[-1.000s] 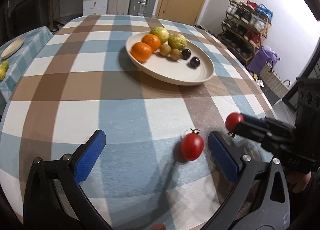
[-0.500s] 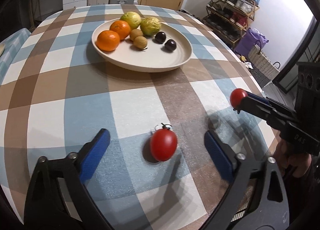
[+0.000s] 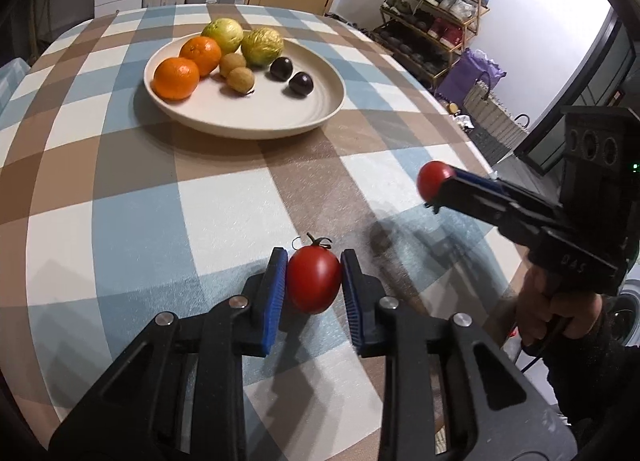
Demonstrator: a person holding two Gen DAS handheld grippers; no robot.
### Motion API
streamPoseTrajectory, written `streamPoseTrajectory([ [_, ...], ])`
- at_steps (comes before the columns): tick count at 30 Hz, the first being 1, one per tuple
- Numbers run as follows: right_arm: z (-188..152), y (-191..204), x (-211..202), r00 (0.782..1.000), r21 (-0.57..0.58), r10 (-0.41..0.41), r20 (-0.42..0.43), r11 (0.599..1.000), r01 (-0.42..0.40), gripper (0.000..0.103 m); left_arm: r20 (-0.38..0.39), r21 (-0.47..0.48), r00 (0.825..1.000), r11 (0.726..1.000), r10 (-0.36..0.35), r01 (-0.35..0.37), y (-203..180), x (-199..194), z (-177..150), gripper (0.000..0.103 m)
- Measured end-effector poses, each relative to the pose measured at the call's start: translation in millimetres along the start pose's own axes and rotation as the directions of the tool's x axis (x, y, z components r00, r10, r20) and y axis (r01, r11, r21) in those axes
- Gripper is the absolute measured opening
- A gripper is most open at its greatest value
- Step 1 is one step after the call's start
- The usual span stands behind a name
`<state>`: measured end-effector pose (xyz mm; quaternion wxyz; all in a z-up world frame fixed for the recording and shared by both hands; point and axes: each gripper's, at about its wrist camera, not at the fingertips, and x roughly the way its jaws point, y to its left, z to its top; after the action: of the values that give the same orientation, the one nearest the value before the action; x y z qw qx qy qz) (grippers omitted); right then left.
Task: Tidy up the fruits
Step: 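Grasp the other red tomato with the left gripper while the right gripper holds its tomato, then carry both tomatoes onto the plate beside the kiwis and open both grippers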
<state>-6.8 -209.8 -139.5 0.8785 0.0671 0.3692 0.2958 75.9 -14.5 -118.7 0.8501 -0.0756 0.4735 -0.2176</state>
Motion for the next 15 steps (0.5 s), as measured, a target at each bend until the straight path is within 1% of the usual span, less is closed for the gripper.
streamPoseTrajectory([
  [5, 4.2, 1.5, 3.0, 1.000, -0.005, 0.003, 0.002, 1.000, -0.003, 0.031, 0.024, -0.011, 1.000, 1.000, -0.009, 0.009, 4.6, -5.9, 7.6, 0.024],
  [9, 10.3, 2.5, 6.6, 1.000, -0.006, 0.009, 0.007, 1.000, -0.008, 0.031, 0.052, -0.029, 0.999, 0.999, -0.015, 0.016, 12.9, -12.3, 19.8, 0.024],
  [15, 25.2, -3.4, 16.9, 1.000, 0.026, 0.027, 0.014, 0.999, -0.028, 0.031, 0.091, -0.027, 0.996, 1.000, 0.004, -0.001, 25.6, -17.0, 49.1, 0.024],
])
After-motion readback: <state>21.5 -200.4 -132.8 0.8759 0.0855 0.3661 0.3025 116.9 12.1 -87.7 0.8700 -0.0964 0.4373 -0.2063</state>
